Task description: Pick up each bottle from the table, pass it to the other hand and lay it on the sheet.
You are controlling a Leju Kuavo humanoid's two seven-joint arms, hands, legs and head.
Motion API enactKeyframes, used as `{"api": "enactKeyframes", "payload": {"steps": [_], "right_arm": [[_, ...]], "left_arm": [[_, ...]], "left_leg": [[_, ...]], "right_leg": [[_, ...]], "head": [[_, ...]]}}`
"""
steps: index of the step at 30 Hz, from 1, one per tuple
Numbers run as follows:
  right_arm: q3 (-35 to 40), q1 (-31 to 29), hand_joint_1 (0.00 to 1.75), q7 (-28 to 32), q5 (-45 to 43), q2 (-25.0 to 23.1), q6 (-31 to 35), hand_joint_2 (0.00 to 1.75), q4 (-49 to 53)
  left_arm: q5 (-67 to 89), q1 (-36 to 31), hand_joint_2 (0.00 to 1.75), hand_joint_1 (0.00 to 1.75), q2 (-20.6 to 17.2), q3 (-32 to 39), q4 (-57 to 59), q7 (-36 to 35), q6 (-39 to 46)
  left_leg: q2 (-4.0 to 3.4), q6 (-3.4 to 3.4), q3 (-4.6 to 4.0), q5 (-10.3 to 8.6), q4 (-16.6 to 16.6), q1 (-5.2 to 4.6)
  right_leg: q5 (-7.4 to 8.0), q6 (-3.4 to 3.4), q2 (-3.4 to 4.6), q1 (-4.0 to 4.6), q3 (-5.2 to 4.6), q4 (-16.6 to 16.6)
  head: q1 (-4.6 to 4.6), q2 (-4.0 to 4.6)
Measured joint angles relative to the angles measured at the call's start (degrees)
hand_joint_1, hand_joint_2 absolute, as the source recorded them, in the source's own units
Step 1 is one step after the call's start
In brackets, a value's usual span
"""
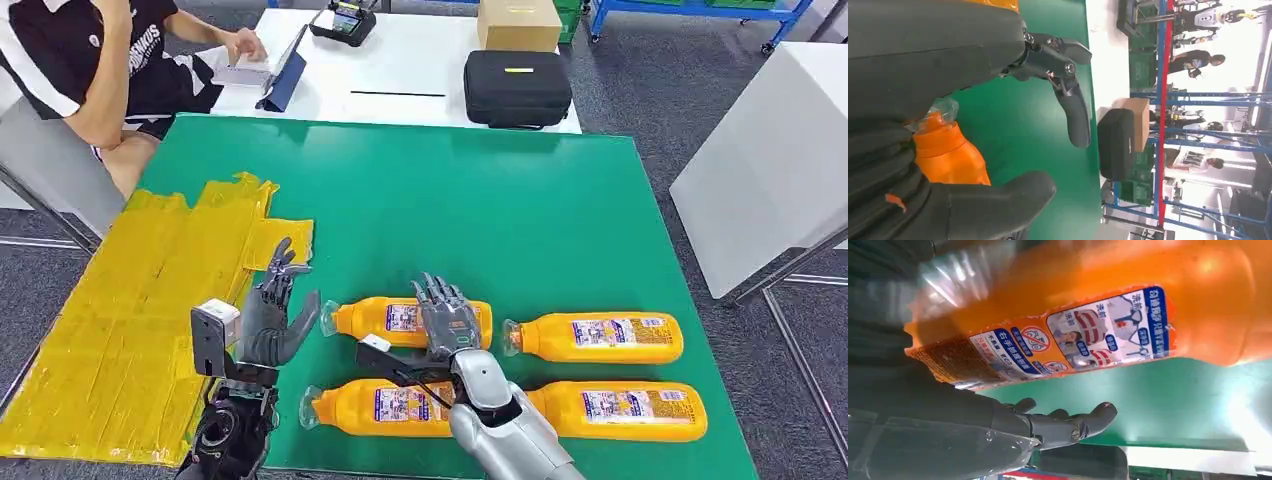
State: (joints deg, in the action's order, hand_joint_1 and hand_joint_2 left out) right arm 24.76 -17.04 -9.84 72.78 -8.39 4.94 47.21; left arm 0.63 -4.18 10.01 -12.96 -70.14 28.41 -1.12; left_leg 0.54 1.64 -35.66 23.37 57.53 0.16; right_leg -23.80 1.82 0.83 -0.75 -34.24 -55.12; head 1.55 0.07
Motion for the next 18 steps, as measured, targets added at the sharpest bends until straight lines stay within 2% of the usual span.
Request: {"api": "enactKeyframes", "payload": {"steps": [5,6,7,8,9,12,15,18], "right_arm": [[-0.2,0.0,0.02,-1.3,0.7,0.0,-0.5,1.75,0.0],[-0.2,0.0,0.16,-1.6,0.9,0.0,-0.8,1.75,0.0],[-0.3,0.0,0.37,-1.7,1.0,0.0,-1.0,1.75,0.0],[-0.4,0.0,0.96,-1.9,1.1,0.0,-1.4,1.75,0.0],[-0.5,0.0,1.43,-2.0,1.2,0.0,-1.4,1.75,0.0],[-0.6,0.1,1.59,-2.4,1.3,0.0,-2.2,1.75,0.0],[-0.8,0.1,1.57,-2.7,1.6,0.0,-2.7,1.75,0.0],[-1.0,0.1,1.71,-2.9,1.6,-0.1,-3.3,1.75,0.0]], "left_arm": [[0.1,0.0,1.75,0.00,0.1,0.0,0.0,-0.2,-0.2],[0.1,0.0,1.75,0.00,0.2,0.1,0.0,-0.3,-0.3],[0.1,0.0,1.75,0.00,0.2,0.1,0.0,-0.3,-0.5],[0.1,0.0,1.75,0.00,0.3,0.2,0.0,-0.3,-0.6],[0.1,0.0,1.75,0.00,0.3,0.2,0.0,-0.4,-0.6],[0.2,0.0,1.75,0.00,0.4,0.3,0.0,-0.6,-0.7],[0.1,0.0,1.75,0.00,0.4,0.4,0.1,-0.6,-0.8],[0.0,0.0,1.75,0.00,0.5,0.5,0.1,-0.7,-1.0]], "left_leg": [[0.00,0.00,0.00,0.00,0.0,0.00],[0.00,0.00,0.00,0.00,0.0,0.00],[0.00,0.00,0.00,0.00,0.0,0.00],[0.00,0.00,0.00,0.00,0.0,0.00],[0.00,0.00,0.00,0.00,0.0,0.00],[0.00,0.00,0.00,0.00,0.0,0.00],[0.00,0.00,0.01,0.00,0.0,0.00],[0.00,0.00,0.01,0.00,0.0,0.00]], "right_leg": [[0.00,0.00,0.00,0.00,0.00,0.0],[0.00,0.00,0.00,0.00,0.00,0.0],[0.00,0.00,0.00,0.00,0.00,0.0],[0.00,0.00,0.00,0.00,0.00,0.0],[0.00,0.00,0.00,0.00,0.00,0.0],[0.00,0.00,0.00,0.00,-0.01,0.0],[0.00,0.00,0.00,0.00,0.00,0.0],[0.00,0.00,0.00,0.00,0.01,0.0]], "head": [[0.00,0.00],[0.00,0.00],[0.00,0.00],[0.00,0.00],[-0.02,0.00],[0.00,0.00],[0.00,0.00],[0.00,0.00]]}}
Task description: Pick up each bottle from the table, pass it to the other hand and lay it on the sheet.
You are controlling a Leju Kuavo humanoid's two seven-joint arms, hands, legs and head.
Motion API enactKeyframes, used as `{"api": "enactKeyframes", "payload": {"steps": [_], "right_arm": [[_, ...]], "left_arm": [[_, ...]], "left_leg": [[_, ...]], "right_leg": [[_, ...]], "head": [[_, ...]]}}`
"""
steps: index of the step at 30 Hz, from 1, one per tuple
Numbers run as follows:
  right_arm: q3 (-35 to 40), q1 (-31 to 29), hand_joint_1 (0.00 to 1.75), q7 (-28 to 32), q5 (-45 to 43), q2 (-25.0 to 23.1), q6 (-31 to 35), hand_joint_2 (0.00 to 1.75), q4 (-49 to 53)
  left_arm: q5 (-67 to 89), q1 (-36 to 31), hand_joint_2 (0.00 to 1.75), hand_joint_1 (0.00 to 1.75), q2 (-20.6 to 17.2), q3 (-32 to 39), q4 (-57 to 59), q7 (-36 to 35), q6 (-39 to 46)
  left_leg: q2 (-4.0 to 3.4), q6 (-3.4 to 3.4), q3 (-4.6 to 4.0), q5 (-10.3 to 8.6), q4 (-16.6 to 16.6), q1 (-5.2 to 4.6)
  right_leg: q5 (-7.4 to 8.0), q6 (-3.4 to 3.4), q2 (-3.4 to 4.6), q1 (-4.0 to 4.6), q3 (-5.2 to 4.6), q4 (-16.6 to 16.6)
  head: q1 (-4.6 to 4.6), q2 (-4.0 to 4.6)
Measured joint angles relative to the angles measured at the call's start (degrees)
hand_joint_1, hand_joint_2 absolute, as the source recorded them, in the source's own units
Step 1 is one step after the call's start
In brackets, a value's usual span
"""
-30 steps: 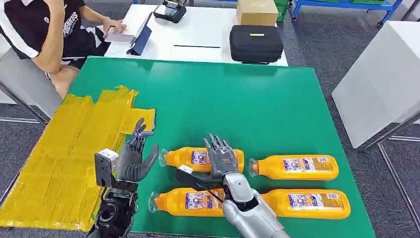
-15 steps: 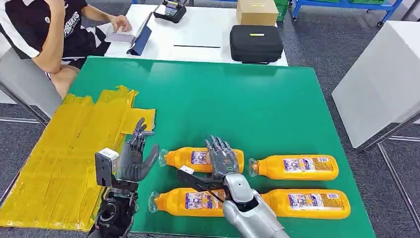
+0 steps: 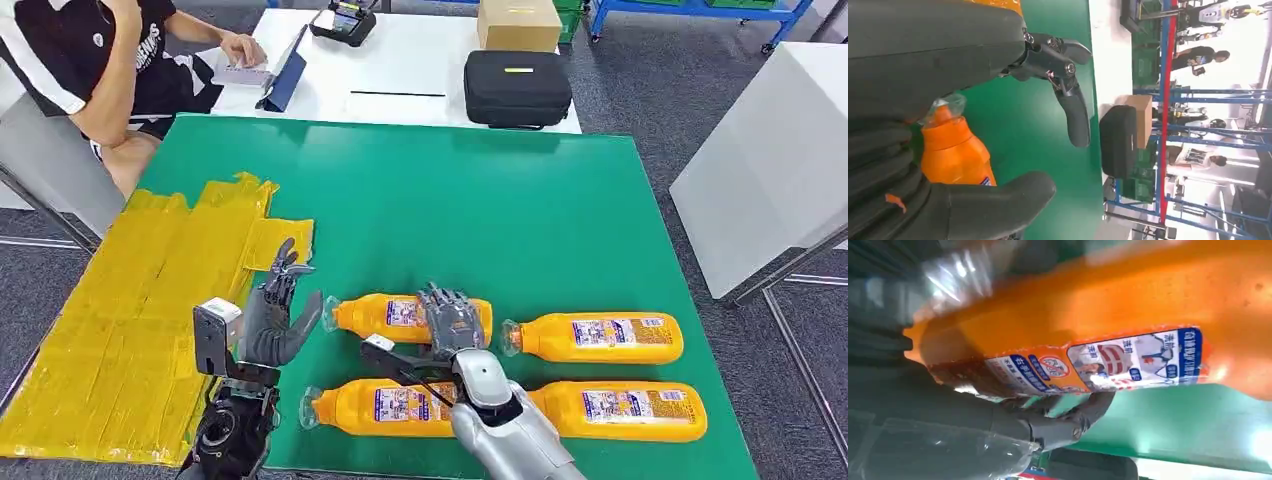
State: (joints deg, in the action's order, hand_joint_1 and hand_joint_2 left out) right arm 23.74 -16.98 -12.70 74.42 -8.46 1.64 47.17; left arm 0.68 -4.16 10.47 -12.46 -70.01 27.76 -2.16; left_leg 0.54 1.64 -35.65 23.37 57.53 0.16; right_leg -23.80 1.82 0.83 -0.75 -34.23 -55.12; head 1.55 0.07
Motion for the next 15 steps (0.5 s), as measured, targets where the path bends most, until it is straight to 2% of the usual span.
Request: {"api": "enactKeyframes", "payload": {"steps": [15], "right_arm": [[-1.0,-0.1,1.75,-0.6,0.2,-0.5,0.2,1.75,0.1]], "left_arm": [[-0.6,0.0,1.75,0.00,0.1,0.2,0.5,-0.1,-0.4]], "left_leg": [[0.00,0.00,0.03,0.00,0.0,0.00]], "right_leg": [[0.00,0.00,0.00,0.00,0.03,0.0]], "head": [[0.00,0.00]]}}
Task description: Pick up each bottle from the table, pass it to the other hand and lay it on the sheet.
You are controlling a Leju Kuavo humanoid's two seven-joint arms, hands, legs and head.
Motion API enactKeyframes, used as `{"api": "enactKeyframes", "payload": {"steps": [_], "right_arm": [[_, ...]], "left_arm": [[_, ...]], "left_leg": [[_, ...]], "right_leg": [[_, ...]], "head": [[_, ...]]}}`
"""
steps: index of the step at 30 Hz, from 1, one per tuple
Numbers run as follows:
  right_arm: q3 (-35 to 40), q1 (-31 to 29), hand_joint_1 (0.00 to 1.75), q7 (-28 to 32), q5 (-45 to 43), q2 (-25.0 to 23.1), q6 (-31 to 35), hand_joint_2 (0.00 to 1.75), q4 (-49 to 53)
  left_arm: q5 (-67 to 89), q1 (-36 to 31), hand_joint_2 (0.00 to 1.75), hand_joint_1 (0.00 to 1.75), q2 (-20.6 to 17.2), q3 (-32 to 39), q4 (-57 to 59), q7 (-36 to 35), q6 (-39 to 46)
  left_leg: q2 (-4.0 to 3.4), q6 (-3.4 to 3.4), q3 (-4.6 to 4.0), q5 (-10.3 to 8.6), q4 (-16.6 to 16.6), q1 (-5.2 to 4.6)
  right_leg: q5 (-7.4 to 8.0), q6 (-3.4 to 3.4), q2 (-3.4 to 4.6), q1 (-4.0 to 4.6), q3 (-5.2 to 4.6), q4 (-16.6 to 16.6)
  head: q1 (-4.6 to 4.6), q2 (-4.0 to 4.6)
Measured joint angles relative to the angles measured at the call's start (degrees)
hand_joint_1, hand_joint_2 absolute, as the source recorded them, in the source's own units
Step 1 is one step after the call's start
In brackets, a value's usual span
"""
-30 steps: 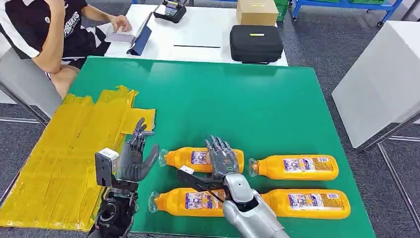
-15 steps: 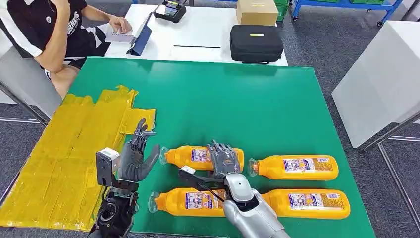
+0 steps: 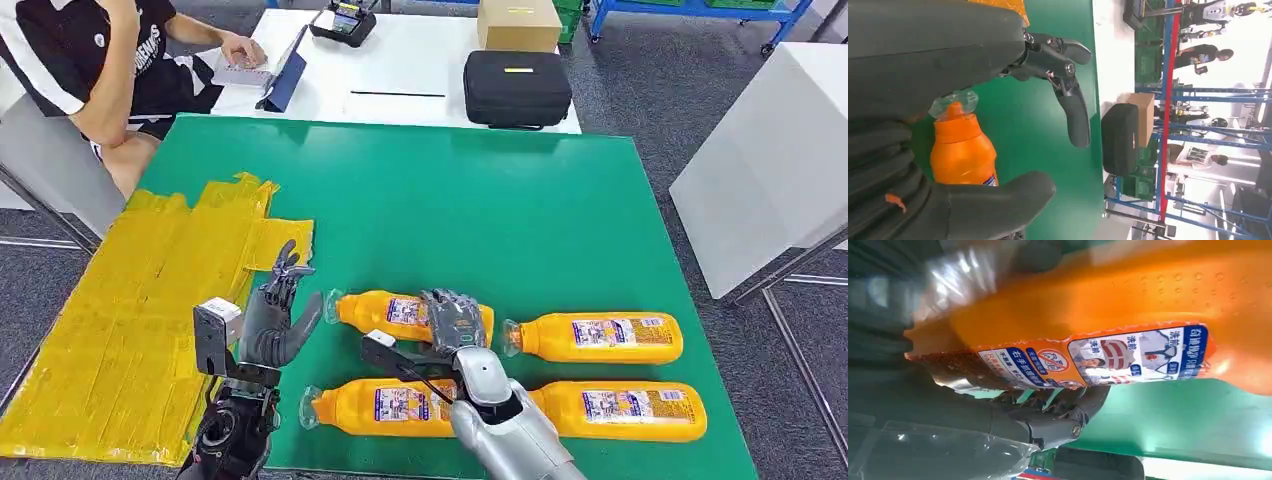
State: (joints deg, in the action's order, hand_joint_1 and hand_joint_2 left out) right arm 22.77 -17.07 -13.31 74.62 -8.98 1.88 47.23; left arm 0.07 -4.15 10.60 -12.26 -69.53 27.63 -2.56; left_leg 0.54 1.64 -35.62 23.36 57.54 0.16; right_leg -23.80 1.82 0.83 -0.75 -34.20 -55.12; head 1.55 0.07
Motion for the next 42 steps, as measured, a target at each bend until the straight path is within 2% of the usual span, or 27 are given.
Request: {"api": "enactKeyframes", "payload": {"steps": [5,10,18,20,22,26,34,39,42], "right_arm": [[-1.7,1.0,1.75,2.3,-4.0,-0.4,6.8,1.75,1.6],[-4.8,3.2,1.75,7.8,-10.3,-0.5,15.5,1.75,8.0],[-6.9,5.8,1.75,12.2,-14.6,-0.5,20.1,1.75,12.7],[-7.3,6.2,1.75,14.6,-17.2,-0.5,22.0,1.75,13.4],[-7.6,6.2,1.75,17.9,-20.7,-0.7,23.0,1.75,13.9],[-7.7,6.2,1.75,23.7,-27.3,-1.1,22.9,1.75,14.5],[-7.8,6.2,1.75,24.3,-28.6,-1.3,22.6,1.75,14.6],[-7.5,6.5,1.75,32.1,-41.8,-1.4,10.7,1.75,14.6],[-6.6,6.8,1.75,35.1,-46.6,-1.4,7.1,1.75,14.9]], "left_arm": [[-0.1,0.4,1.75,0.00,0.1,0.5,0.0,0.0,0.0],[-1.3,1.6,1.75,0.00,0.1,0.9,-0.3,0.1,-1.2],[-1.9,1.9,1.75,0.00,0.1,1.3,-0.3,0.3,-2.3],[-4.5,1.9,1.75,0.00,0.1,1.5,-0.3,-0.1,-4.8],[-10.7,1.9,1.75,0.00,0.1,1.6,-0.3,-2.0,-10.9],[-16.2,1.4,1.75,0.00,-0.1,1.6,0.0,-5.0,-17.3],[-16.8,1.0,1.75,0.00,-0.2,1.5,0.3,-5.5,-17.9],[-18.4,0.7,1.75,0.00,-0.5,0.0,0.2,-6.4,-21.8],[-18.0,0.4,1.75,0.00,-0.7,-1.5,-0.9,-7.0,-21.9]], "left_leg": [[0.00,0.00,-0.03,0.00,0.0,0.00],[0.01,0.00,-0.04,0.01,0.0,0.00],[0.01,0.00,-0.06,0.00,0.0,0.00],[0.01,0.00,-0.06,0.00,0.0,0.00],[0.00,0.00,-0.06,0.00,0.0,0.00],[0.00,0.00,-0.05,0.00,0.0,0.00],[0.00,0.00,-0.06,0.00,0.0,0.00],[0.01,0.00,-0.06,0.00,0.0,0.00],[0.01,0.00,-0.06,0.00,0.0,0.00]], "right_leg": [[0.00,0.00,0.00,0.00,-0.02,0.0],[-0.01,0.00,-0.01,0.00,-0.03,0.0],[-0.01,0.00,-0.01,0.00,-0.04,0.0],[0.00,0.00,-0.01,0.00,-0.04,0.0],[0.00,0.00,0.00,0.00,-0.04,0.0],[0.00,0.00,-0.01,0.00,-0.04,0.0],[0.00,0.00,-0.01,0.00,-0.04,0.0],[0.00,0.00,-0.01,0.00,-0.04,0.0],[0.00,0.00,-0.01,0.00,-0.04,0.0]], "head": [[0.00,0.00],[-0.02,0.00],[0.00,0.00],[0.00,0.00],[0.00,0.00],[0.00,0.00],[0.00,0.00],[0.00,0.00],[0.00,0.00]]}}
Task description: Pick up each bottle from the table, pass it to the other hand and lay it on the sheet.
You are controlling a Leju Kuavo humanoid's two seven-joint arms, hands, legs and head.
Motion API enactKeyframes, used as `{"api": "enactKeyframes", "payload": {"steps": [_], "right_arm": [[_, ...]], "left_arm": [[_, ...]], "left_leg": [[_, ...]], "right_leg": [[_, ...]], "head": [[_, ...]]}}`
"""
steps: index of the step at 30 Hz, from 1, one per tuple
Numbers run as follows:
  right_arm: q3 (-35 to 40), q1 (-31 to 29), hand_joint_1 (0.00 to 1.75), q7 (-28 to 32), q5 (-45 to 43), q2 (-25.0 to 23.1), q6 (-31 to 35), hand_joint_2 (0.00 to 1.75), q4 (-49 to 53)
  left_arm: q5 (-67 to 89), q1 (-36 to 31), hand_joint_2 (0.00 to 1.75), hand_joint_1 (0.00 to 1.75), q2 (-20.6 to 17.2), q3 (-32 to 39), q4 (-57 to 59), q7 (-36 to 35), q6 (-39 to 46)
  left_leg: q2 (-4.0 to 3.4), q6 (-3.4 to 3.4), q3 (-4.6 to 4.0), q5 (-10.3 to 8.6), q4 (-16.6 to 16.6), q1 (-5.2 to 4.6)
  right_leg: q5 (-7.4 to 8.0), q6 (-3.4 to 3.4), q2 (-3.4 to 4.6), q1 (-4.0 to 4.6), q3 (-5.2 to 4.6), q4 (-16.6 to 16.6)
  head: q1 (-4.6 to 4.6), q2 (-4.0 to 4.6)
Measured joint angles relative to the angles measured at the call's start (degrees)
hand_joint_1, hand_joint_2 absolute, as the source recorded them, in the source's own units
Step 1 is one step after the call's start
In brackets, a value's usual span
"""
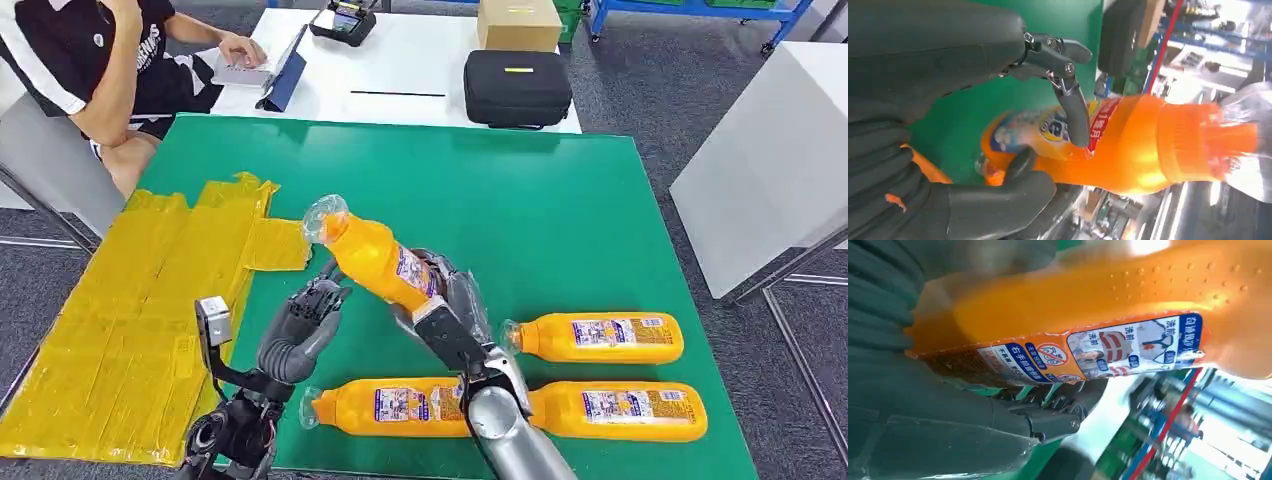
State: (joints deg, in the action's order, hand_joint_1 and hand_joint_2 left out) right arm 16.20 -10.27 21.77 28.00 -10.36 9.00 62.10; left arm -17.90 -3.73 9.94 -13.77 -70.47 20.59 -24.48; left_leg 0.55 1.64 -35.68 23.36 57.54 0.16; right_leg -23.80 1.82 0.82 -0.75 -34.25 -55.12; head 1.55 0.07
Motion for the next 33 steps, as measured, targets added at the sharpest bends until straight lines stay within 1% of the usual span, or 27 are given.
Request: {"api": "enactKeyframes", "payload": {"steps": [4,11,12,13,23,28,33], "right_arm": [[1.6,0.3,1.75,0.4,-1.0,0.0,-1.6,1.75,0.8],[3.0,0.4,1.75,0.0,-1.1,0.0,-2.0,1.75,1.6],[3.0,0.4,1.75,0.0,-1.1,-0.1,-2.0,1.75,1.7],[3.1,0.4,1.75,0.0,-1.1,-0.1,-2.0,1.75,1.7],[3.3,2.0,1.75,0.0,0.0,0.0,-1.0,1.75,3.7],[3.1,3.3,1.75,0.0,-0.5,0.5,0.9,1.75,5.6],[3.1,4.4,1.75,0.0,-0.6,1.0,1.2,1.75,7.0]], "left_arm": [[1.8,-0.4,1.75,0.00,-0.2,-2.2,-2.9,-0.6,0.9],[6.0,-0.5,1.75,0.00,-0.4,-3.0,-5.2,-1.0,8.2],[6.2,-0.5,1.75,1.71,-0.4,-3.0,-5.3,-1.0,8.5],[6.4,-0.5,1.75,1.75,-0.4,-3.0,-5.5,-1.0,8.6],[10.2,-0.3,1.75,1.75,-0.5,-3.0,-5.8,1.0,13.2],[10.9,-0.6,1.75,1.75,-0.5,-2.9,-5.8,0.0,15.1],[11.2,-1.4,1.75,1.75,-0.5,-2.6,-4.9,-0.2,16.1]], "left_leg": [[0.00,0.00,0.00,0.00,0.0,0.00],[0.00,0.00,0.00,0.00,0.0,0.00],[0.00,0.00,0.00,0.00,0.0,0.00],[0.00,0.00,0.00,0.00,0.0,0.00],[0.00,0.00,-0.01,0.01,0.0,0.00],[0.00,0.00,0.00,0.00,0.0,0.00],[0.00,0.00,0.00,0.00,0.0,0.00]], "right_leg": [[0.00,0.00,0.00,0.00,0.00,0.0],[0.00,0.00,0.00,0.00,0.00,0.0],[0.00,0.00,0.00,0.00,0.00,0.0],[0.00,0.00,0.00,0.00,0.01,0.0],[0.00,0.00,0.00,0.00,-0.01,0.0],[0.00,0.00,0.00,0.00,-0.01,0.0],[0.00,0.00,0.00,0.00,-0.01,0.0]], "head": [[0.00,0.00],[0.00,0.00],[0.00,0.00],[0.00,0.00],[0.00,0.00],[-0.02,0.00],[-0.02,0.00]]}}
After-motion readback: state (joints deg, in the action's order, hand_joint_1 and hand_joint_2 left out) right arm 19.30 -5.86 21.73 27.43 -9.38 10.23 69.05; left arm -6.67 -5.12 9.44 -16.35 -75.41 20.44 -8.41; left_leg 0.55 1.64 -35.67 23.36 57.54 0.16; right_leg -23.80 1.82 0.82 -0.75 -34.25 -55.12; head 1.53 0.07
